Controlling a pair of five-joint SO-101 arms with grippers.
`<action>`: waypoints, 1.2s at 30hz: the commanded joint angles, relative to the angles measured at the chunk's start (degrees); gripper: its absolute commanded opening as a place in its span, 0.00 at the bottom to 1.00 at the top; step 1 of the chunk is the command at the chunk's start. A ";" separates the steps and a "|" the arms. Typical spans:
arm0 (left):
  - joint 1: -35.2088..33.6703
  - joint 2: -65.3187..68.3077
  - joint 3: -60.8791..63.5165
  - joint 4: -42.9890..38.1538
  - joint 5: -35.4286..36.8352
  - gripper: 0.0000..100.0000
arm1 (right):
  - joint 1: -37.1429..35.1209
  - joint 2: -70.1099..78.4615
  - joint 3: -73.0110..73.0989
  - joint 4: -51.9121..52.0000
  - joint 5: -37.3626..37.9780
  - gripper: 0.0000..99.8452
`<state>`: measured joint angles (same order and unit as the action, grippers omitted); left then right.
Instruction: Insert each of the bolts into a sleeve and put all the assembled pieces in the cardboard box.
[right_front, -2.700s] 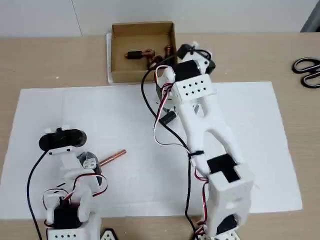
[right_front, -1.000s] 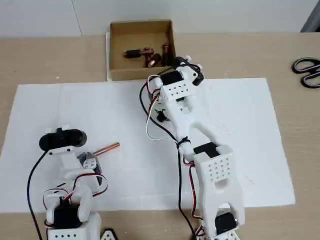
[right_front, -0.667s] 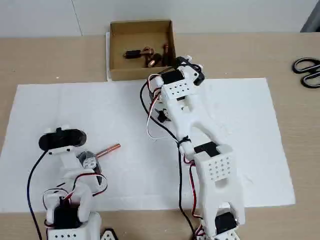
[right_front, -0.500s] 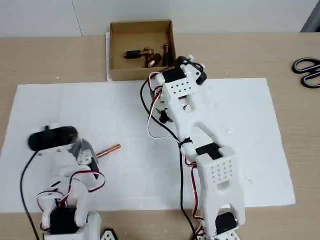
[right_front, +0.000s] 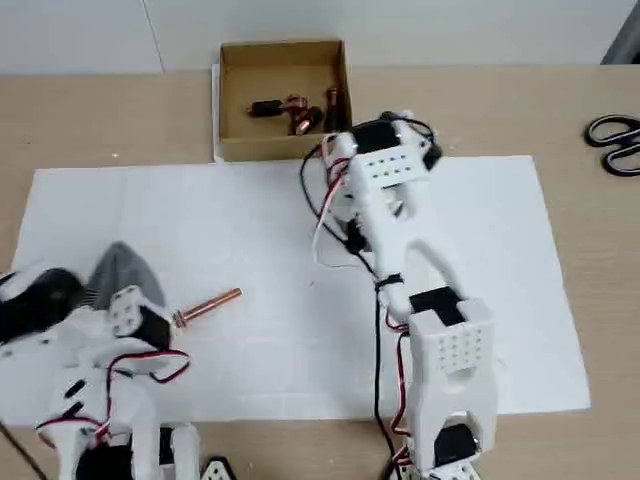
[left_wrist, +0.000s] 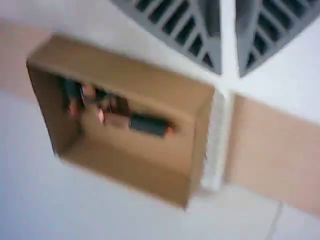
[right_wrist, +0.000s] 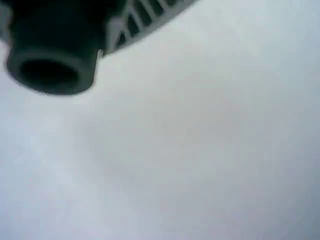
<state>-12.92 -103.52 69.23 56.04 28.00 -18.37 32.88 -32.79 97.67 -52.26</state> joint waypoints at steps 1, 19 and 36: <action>-7.91 0.00 -2.51 -3.78 2.90 0.01 | 1.45 -4.18 -2.37 1.19 0.70 0.00; -14.59 -0.09 4.35 6.51 0.18 0.01 | 1.45 -4.18 -2.37 1.19 0.79 0.00; -0.79 29.98 -36.53 28.40 -3.43 0.01 | 1.63 -4.09 -2.37 1.27 5.54 0.00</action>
<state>-16.26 -84.18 47.34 79.34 23.96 -17.49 32.88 -32.79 97.67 -49.19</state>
